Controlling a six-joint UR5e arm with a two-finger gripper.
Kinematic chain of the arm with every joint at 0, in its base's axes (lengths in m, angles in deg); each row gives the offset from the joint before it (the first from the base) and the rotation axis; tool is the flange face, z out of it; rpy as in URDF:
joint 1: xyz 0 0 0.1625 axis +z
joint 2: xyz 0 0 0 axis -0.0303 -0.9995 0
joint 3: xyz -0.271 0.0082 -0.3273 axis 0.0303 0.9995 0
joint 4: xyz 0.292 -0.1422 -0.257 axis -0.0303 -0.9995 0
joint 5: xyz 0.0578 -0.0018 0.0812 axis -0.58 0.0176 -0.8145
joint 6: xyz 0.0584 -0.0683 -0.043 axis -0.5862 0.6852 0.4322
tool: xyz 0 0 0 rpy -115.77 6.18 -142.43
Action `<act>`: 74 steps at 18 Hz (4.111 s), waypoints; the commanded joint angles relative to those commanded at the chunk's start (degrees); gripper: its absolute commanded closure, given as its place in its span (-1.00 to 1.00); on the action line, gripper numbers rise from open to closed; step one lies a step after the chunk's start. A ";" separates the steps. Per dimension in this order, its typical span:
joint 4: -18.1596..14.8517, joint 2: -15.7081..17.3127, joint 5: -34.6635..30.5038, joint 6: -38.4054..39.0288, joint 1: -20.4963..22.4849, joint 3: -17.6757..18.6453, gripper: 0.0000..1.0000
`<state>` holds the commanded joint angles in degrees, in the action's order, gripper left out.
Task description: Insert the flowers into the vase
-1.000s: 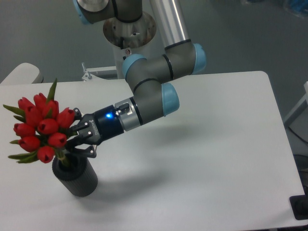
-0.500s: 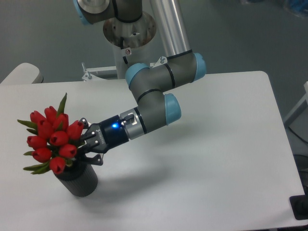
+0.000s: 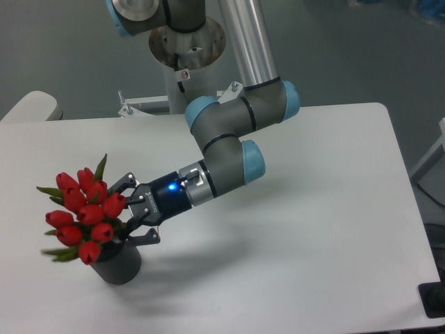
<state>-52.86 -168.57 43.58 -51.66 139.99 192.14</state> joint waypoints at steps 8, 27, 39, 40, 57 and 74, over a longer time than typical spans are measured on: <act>0.61 0.96 -0.52 -1.93 2.63 1.14 -1.00; 0.62 16.44 -41.64 -8.44 17.66 -1.22 -1.00; 0.18 15.73 -57.92 -7.38 17.93 -5.97 -1.00; 0.18 15.64 -57.92 -7.47 17.93 -6.24 -1.00; 0.09 15.38 -57.92 -7.38 17.49 -7.21 -1.00; 0.35 15.29 -61.60 -8.26 17.14 -8.17 -1.00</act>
<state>-52.51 -153.28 -18.02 -59.92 157.13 183.97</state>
